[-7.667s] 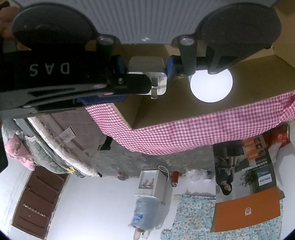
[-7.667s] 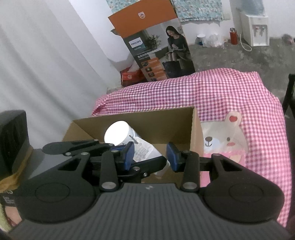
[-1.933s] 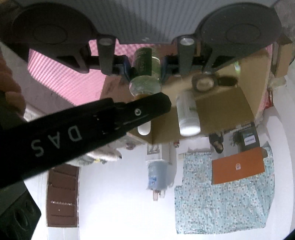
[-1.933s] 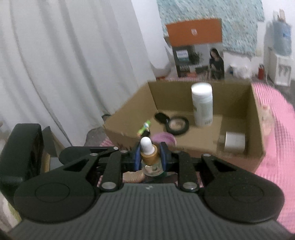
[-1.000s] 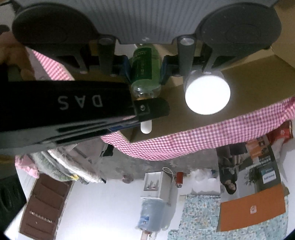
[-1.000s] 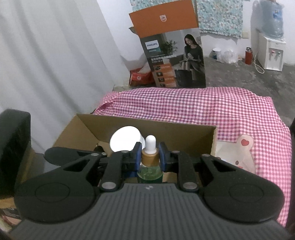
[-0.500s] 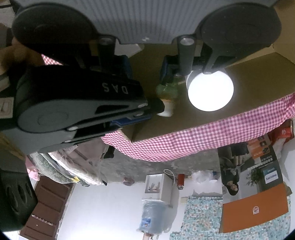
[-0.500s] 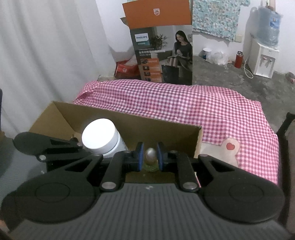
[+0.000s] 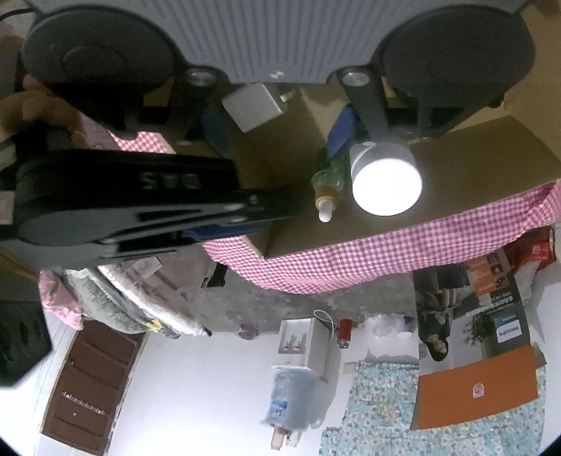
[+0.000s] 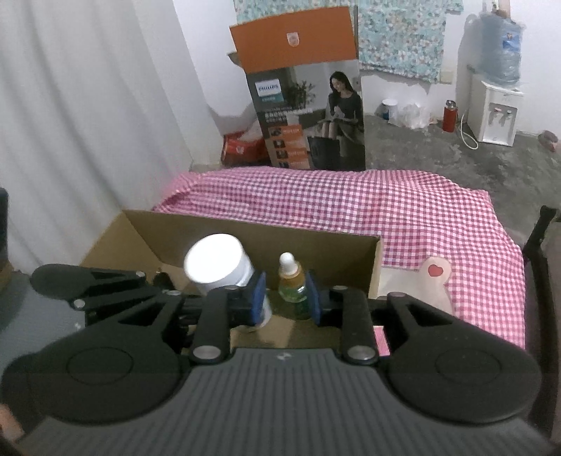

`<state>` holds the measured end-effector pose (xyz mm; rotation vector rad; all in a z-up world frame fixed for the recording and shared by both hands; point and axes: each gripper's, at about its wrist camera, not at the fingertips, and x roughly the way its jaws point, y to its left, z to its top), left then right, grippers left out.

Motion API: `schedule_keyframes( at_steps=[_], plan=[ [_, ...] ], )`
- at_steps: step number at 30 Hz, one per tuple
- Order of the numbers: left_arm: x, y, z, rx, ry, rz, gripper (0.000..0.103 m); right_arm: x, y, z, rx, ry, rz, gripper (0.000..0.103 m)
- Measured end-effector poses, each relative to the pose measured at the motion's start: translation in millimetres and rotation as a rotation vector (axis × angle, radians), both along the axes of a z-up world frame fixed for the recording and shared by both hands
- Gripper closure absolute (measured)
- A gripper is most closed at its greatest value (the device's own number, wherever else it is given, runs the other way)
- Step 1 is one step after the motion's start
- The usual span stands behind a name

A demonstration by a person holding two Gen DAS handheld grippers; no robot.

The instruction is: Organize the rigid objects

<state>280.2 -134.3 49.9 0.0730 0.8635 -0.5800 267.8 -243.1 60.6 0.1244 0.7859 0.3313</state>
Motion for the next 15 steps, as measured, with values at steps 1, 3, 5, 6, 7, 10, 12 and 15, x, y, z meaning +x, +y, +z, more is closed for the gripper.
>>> schedule_keyframes(
  at_steps=[1,3,5,6,7,10,12,15],
  plan=[
    [-6,4,4,-0.004,-0.005,-0.002,0.033,-8,0,5,0.006,-0.012,-0.004,0.072],
    [-17,10,13,-0.007,-0.015,-0.005,0.027,-29,-2,15,0.028,-0.043,-0.013,0.059],
    [-33,17,21,-0.009,-0.029,-0.008,0.022,-51,-4,24,0.054,-0.073,-0.024,0.050],
    [-41,20,25,-0.011,-0.039,-0.010,0.021,-63,-4,29,0.064,-0.088,-0.026,0.048],
    [-50,24,30,-0.014,-0.052,-0.014,0.018,-76,-4,33,0.072,-0.103,-0.030,0.046],
    [-79,36,41,-0.015,-0.093,-0.018,0.010,-115,-1,43,0.094,-0.144,-0.040,0.030],
    [-95,45,46,-0.011,-0.114,-0.014,0.009,-139,3,49,0.102,-0.173,-0.045,0.019],
    [-118,60,47,-0.003,-0.129,0.010,0.006,-176,10,54,0.095,-0.216,-0.057,0.009]
  ],
)
